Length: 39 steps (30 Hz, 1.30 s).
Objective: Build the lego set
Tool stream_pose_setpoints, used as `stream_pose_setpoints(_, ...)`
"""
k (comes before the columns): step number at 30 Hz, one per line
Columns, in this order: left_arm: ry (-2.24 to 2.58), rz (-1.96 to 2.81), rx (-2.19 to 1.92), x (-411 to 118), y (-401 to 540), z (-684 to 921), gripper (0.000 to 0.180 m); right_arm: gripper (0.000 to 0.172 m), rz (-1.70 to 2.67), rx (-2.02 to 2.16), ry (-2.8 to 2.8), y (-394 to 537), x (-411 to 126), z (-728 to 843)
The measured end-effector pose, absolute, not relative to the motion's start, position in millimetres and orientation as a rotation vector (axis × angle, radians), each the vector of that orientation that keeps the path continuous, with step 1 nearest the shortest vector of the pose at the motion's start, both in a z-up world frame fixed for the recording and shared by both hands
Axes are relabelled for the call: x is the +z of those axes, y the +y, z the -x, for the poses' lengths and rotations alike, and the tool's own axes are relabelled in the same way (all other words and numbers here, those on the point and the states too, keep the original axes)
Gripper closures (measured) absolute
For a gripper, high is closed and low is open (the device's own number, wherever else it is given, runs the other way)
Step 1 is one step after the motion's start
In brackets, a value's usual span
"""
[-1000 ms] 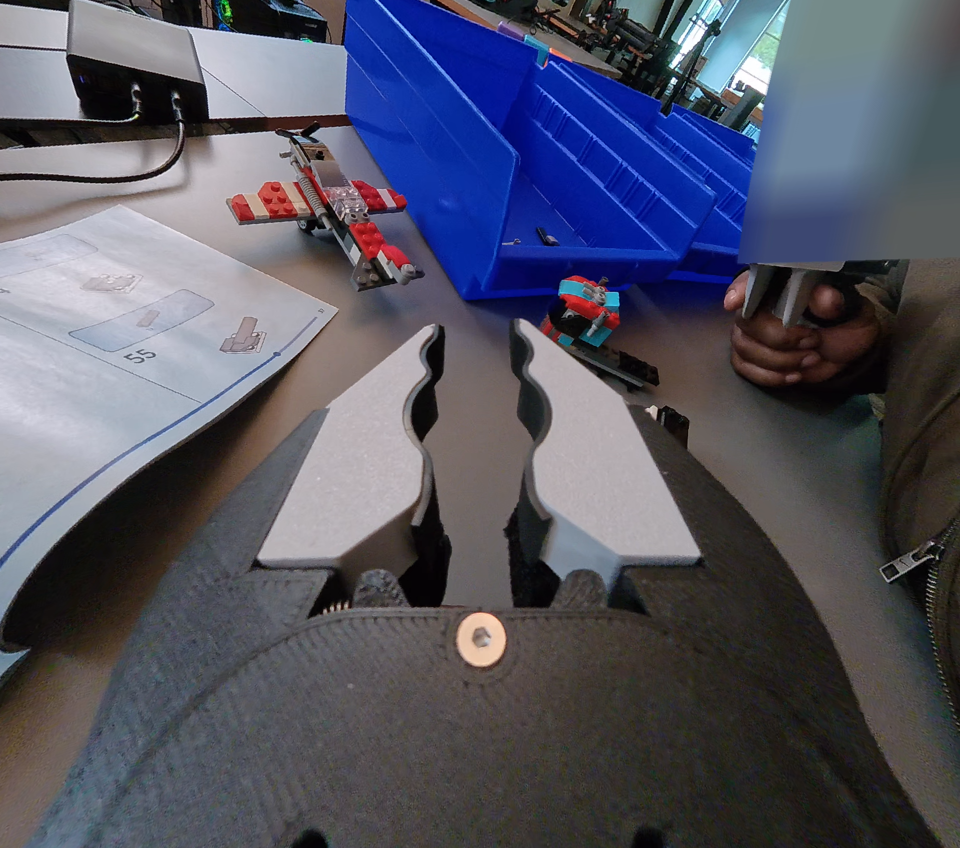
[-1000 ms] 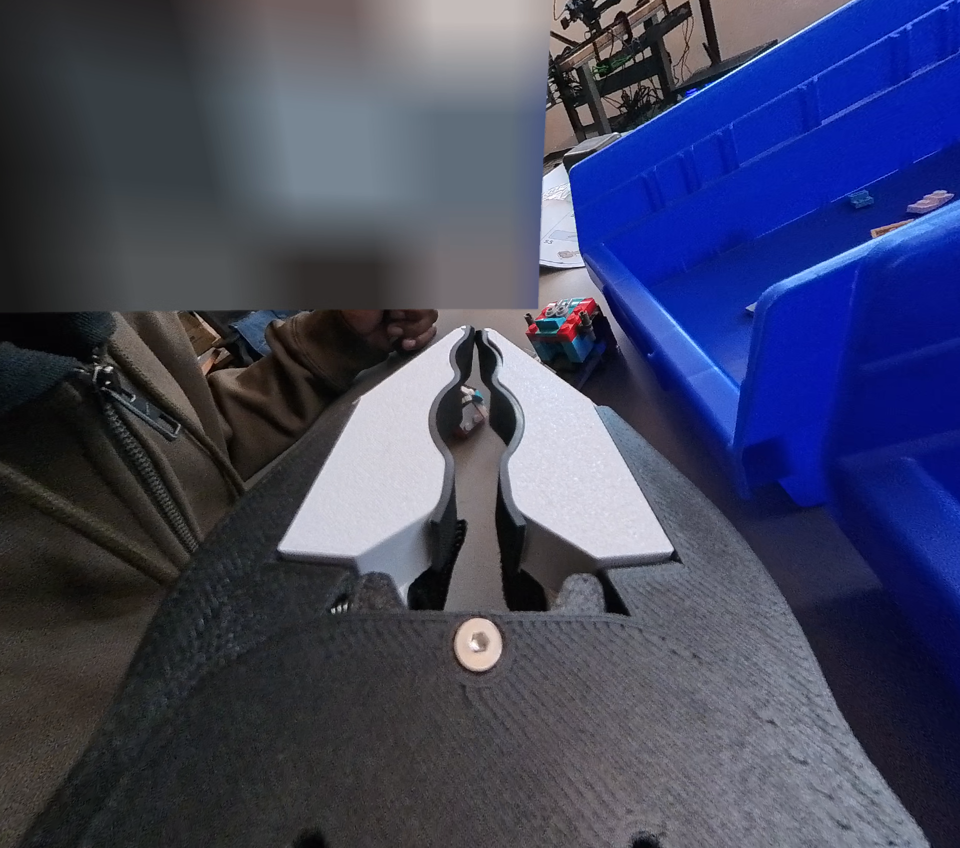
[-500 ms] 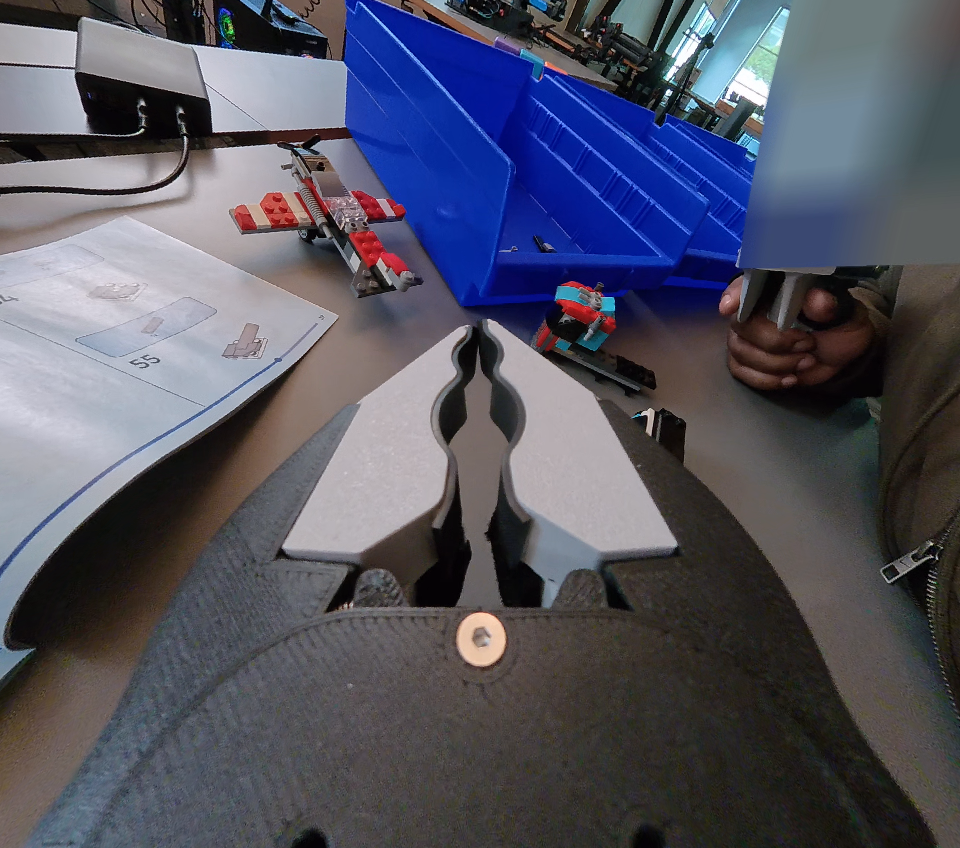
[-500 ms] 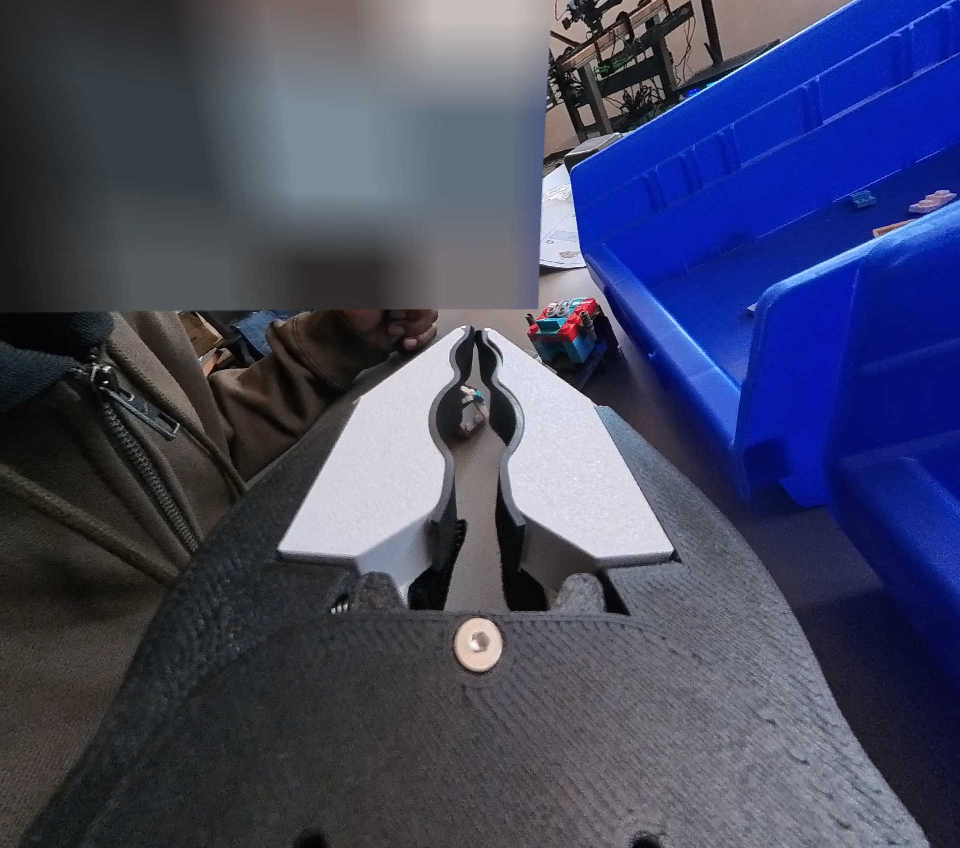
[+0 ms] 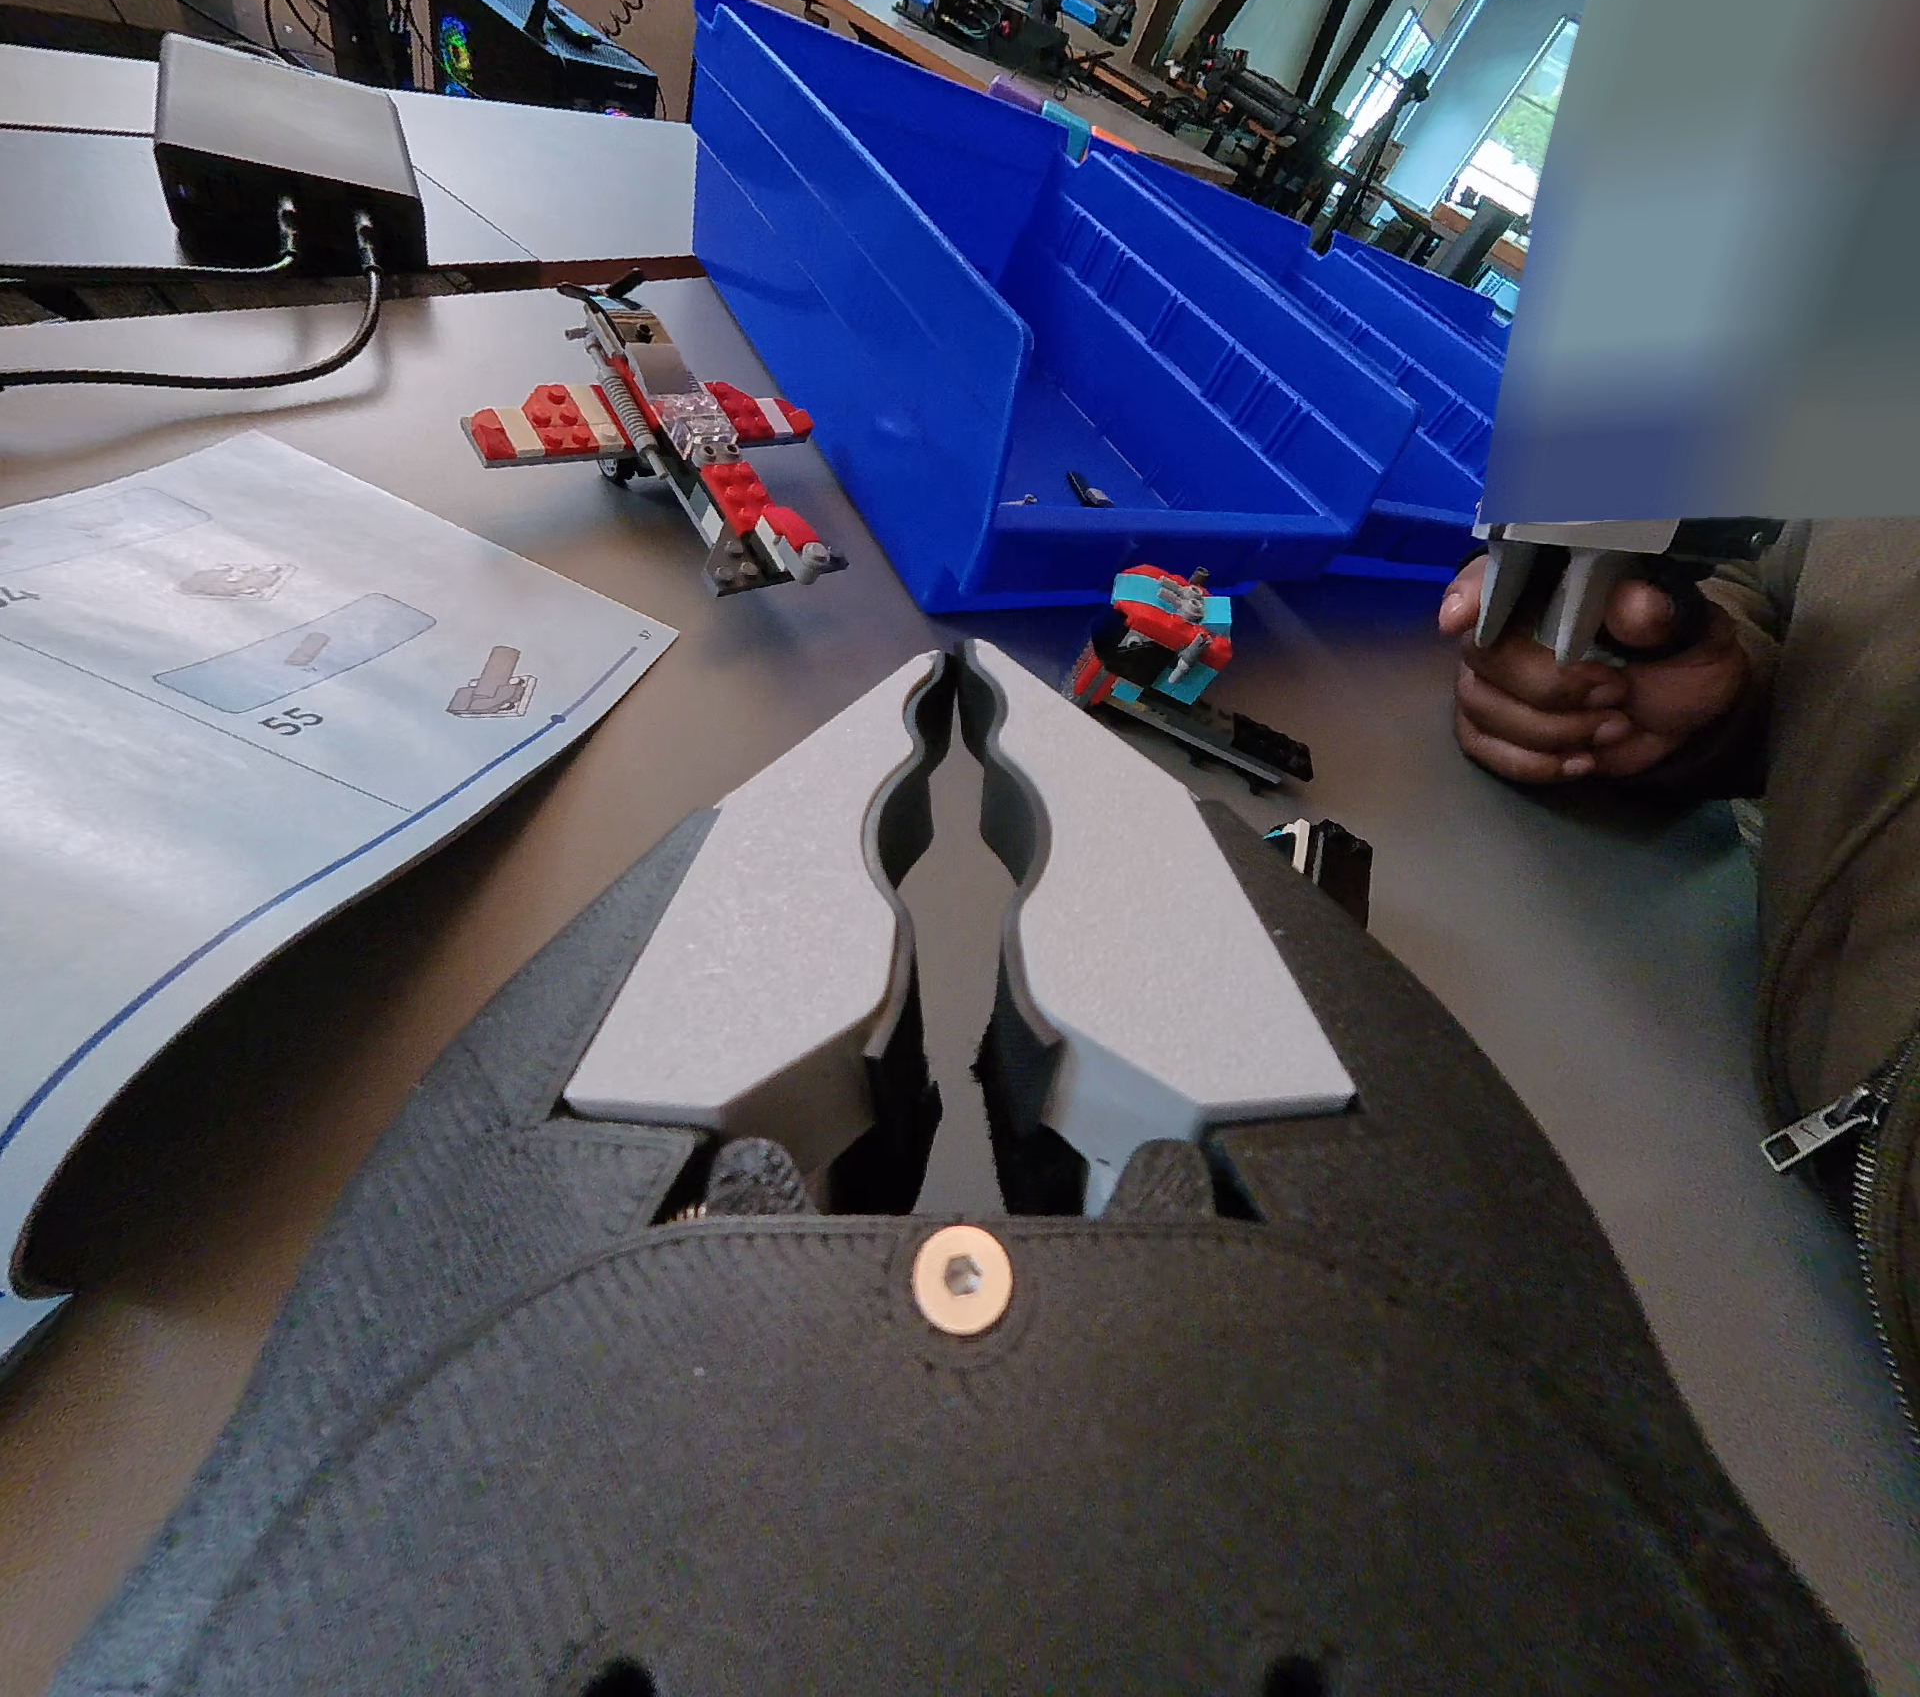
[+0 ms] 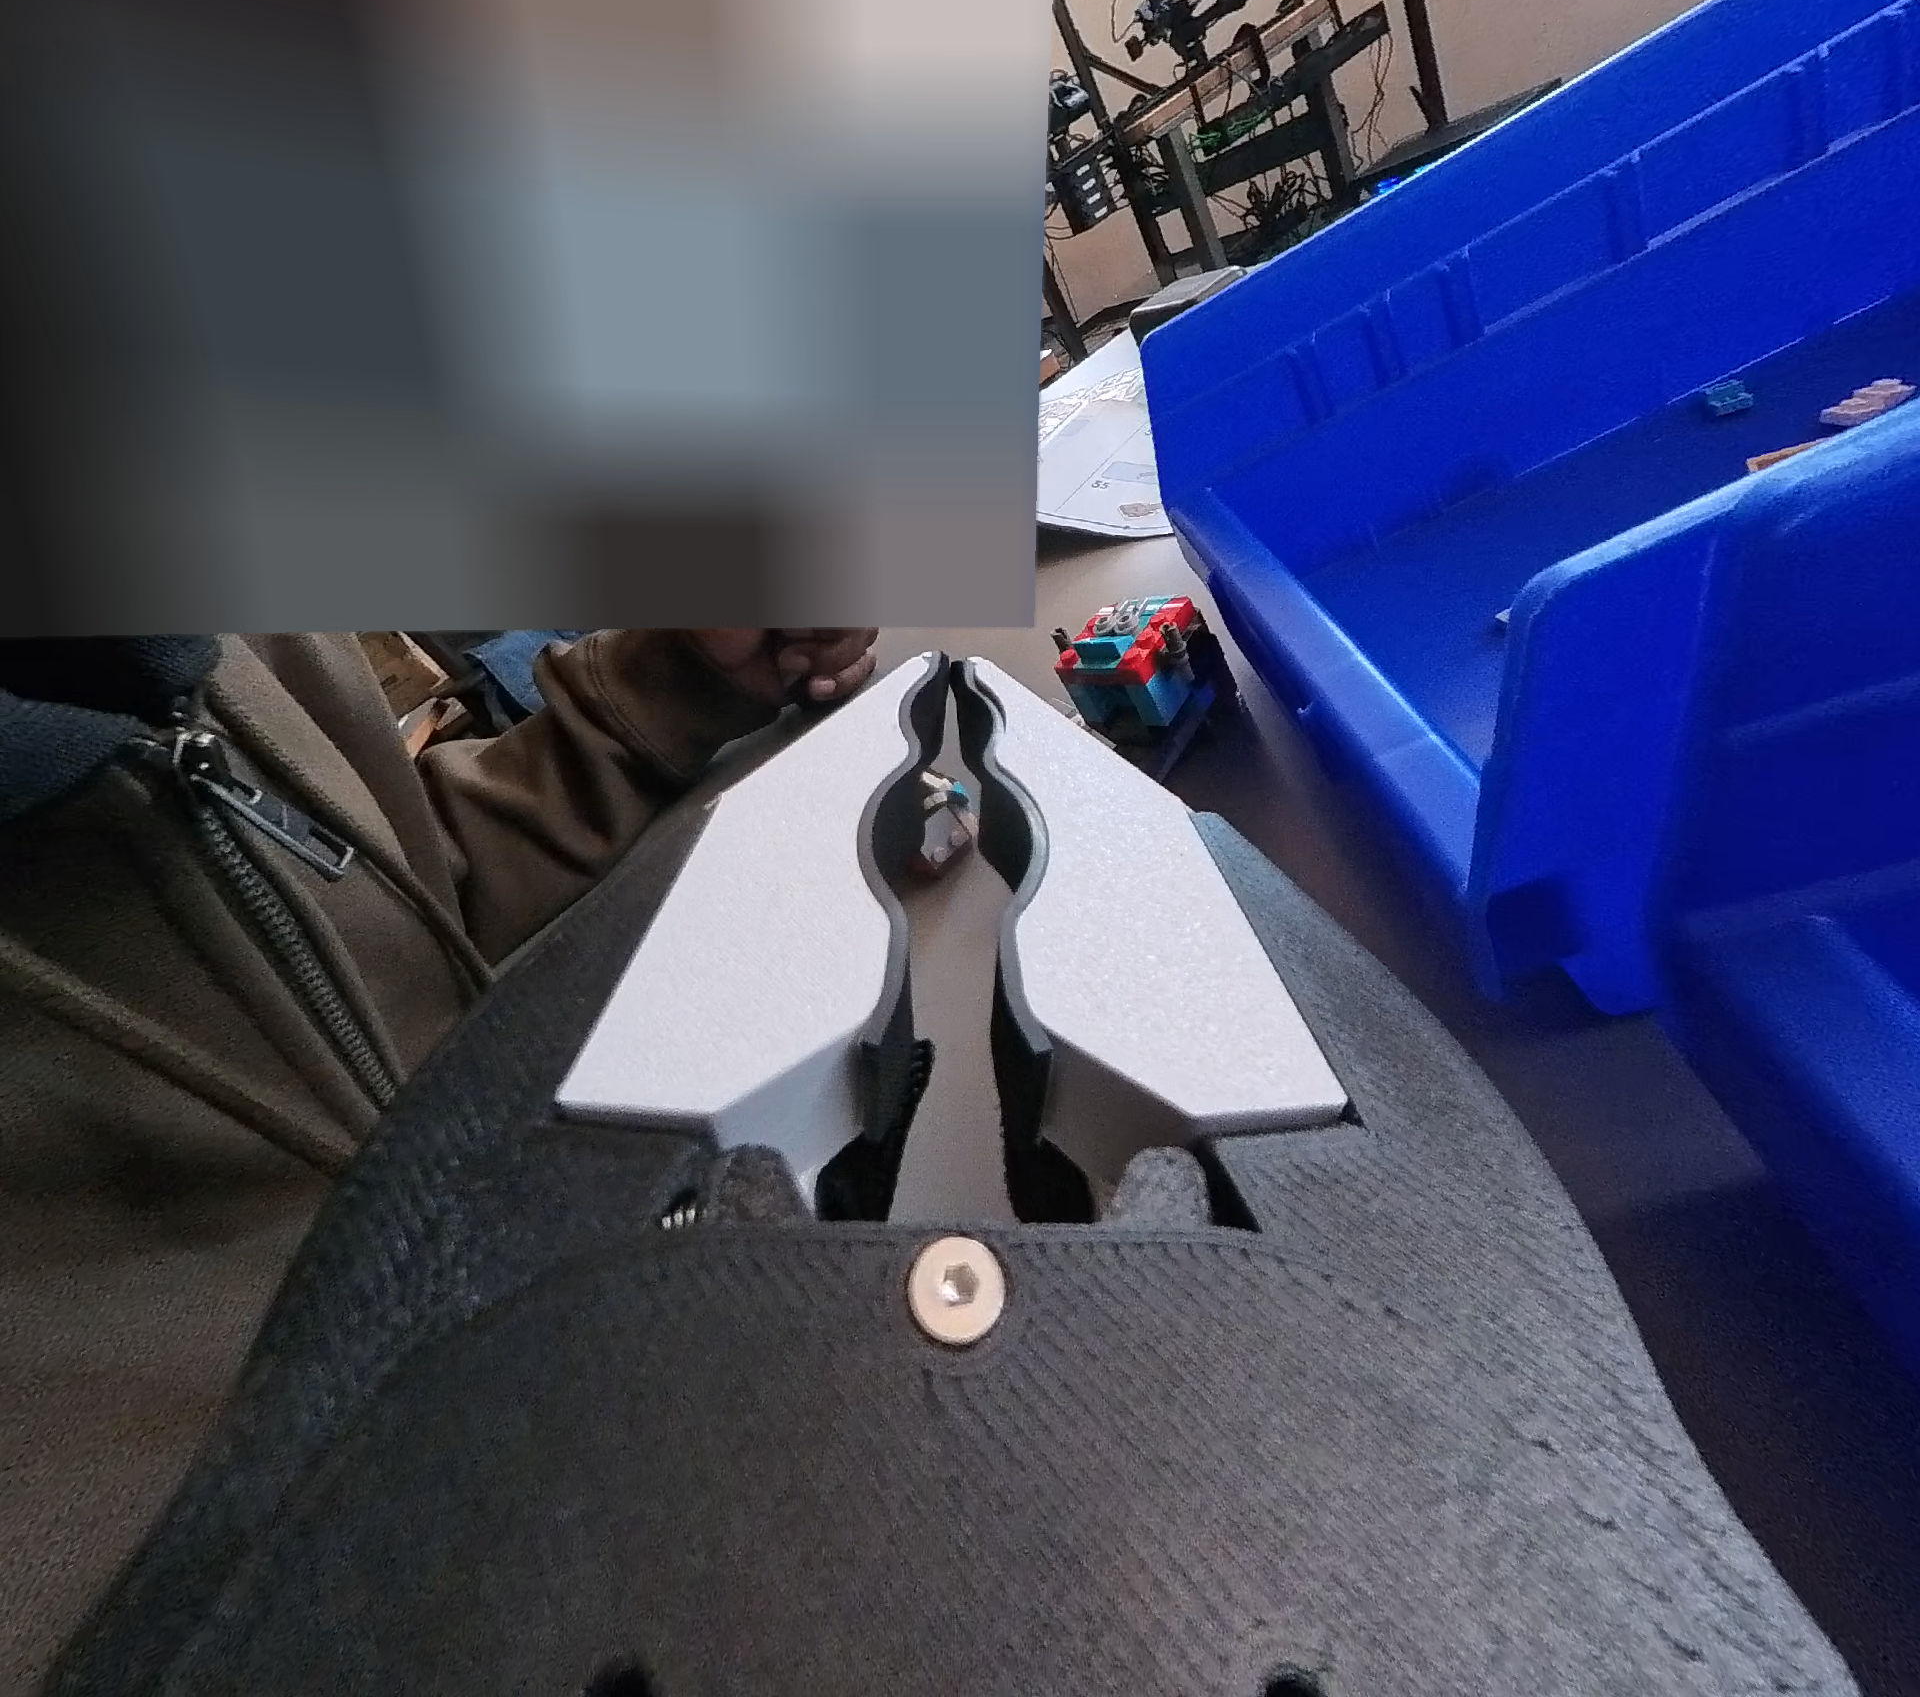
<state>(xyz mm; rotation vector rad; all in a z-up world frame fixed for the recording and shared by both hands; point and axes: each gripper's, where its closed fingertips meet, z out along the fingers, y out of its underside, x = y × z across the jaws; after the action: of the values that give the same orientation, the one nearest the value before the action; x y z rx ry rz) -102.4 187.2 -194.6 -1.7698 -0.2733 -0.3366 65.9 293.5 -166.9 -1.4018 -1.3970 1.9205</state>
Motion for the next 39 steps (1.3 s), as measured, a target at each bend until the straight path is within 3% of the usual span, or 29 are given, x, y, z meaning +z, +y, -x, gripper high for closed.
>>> stream_pose_setpoints(39,-0.268,1.862,-0.219,-206,192,103,0.18,0.17,1.386,1.927,-1.408,291,-166,-67)
